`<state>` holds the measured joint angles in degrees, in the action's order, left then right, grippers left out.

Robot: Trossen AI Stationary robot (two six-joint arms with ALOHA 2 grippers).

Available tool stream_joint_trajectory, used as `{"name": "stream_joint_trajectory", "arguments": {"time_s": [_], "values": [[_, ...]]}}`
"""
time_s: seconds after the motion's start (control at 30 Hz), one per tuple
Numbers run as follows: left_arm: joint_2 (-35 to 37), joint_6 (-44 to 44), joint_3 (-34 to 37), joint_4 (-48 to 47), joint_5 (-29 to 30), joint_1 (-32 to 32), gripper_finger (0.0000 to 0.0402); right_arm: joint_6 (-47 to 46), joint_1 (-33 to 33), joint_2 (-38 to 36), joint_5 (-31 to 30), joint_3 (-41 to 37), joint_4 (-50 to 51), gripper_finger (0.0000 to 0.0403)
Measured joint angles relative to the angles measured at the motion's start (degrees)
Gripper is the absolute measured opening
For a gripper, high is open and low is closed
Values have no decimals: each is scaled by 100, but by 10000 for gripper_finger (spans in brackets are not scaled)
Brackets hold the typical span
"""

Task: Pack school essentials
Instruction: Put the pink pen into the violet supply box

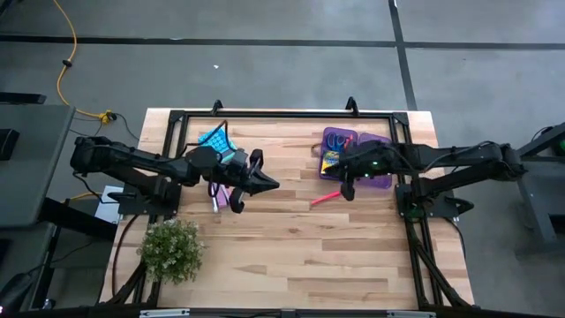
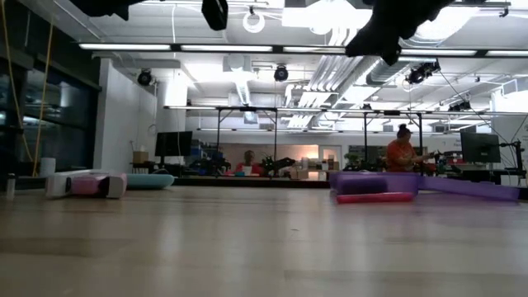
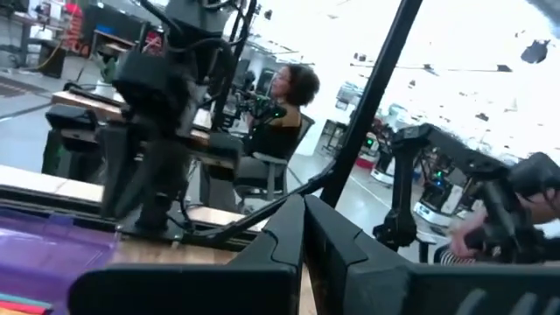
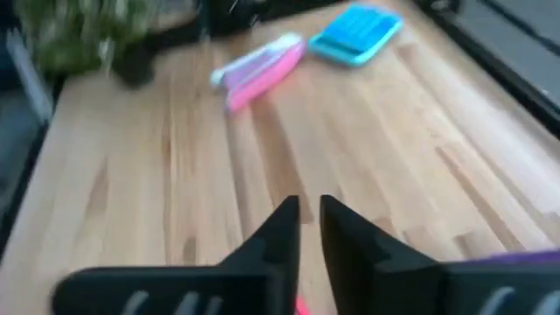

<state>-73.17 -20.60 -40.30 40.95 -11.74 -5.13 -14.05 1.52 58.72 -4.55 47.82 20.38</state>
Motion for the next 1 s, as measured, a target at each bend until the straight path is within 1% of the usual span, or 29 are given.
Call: {"name": "stream_joint_trajectory", "arguments": {"time_s": [0.1,0.2,0.3,0.4,0.47,0.57,0.67,0.83,1.0], "values": [[0,-28,1,0,37,0,0,426,-2,317,338,304,712,69],[0,-28,0,50,52,0,0,643,-2,615,654,392,1019,115],[2,-28,-3,41,90,0,0,1140,-18,955,1025,390,1274,161],[5,-26,-6,-38,392,4,0,1641,-65,1325,1123,386,1385,195],[0,-9,-1,-89,493,0,0,1881,-83,1621,1105,388,1384,209],[2,134,-3,-200,575,-17,0,2050,-83,2108,1079,386,1167,216],[1,281,-3,-250,782,-7,0,2356,-81,2598,1072,386,1077,212],[2,428,-3,-182,1107,-2,0,2667,-79,3298,1039,386,836,196],[2,431,-3,-192,1127,-3,0,2650,-78,3824,843,386,536,175]]}}
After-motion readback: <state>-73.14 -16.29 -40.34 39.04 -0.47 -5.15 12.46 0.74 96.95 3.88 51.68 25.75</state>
